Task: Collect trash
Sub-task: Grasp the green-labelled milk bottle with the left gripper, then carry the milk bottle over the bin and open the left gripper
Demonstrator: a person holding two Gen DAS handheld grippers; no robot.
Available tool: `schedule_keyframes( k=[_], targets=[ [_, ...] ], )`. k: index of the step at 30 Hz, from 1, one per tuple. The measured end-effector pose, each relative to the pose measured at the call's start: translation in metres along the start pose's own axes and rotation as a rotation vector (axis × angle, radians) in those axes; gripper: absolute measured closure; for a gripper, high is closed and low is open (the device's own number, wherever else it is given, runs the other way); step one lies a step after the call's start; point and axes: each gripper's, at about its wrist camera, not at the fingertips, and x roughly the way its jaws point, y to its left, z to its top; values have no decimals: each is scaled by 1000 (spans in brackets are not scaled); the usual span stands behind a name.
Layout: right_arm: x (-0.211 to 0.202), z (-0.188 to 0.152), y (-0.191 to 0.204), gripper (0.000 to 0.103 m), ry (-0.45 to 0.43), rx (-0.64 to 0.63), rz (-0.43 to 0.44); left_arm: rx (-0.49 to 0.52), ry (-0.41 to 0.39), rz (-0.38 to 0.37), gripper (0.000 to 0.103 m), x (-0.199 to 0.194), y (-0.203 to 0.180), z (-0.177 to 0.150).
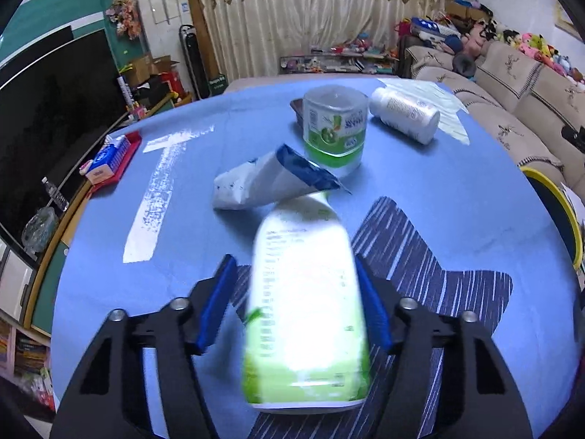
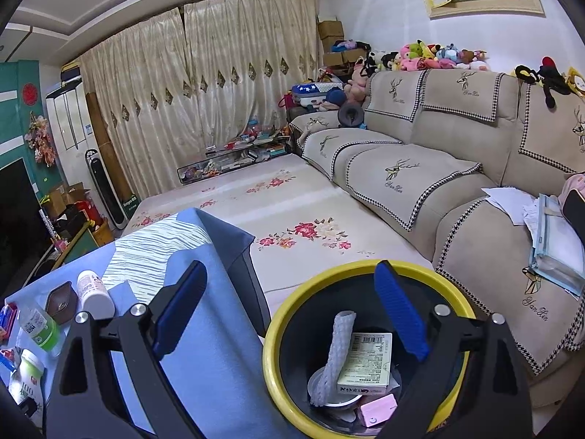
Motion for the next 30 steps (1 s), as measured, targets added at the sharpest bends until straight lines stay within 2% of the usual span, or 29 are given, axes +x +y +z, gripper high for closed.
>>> schedule_keyframes(
  k=[6,13,16,18,24,26,30],
  targets=[
    [1,0,-1,15,7,5,6,25,17,-50,51,-8,-2,-7],
    [3,-1,1,15,15,1,5,35,30,-194,51,-41,-11,-30],
    [2,-1,1,15,14,1,6,50,9,-263,51,-64,-19,-34],
    [2,-1,0,15,8,4,3,70,-13,-279,51,-77,-26,-32],
    [-7,3,-18,15,-12,68,8,161,-98,-353,51,-102,-67,3],
    [-20,8,-33,14,-34,100,16,196,-107,-397,51,-103,-86,17],
    [-52,10,-63,11,-76,91,-22,271,-102,-484,51,-97,-133,41]
  ],
)
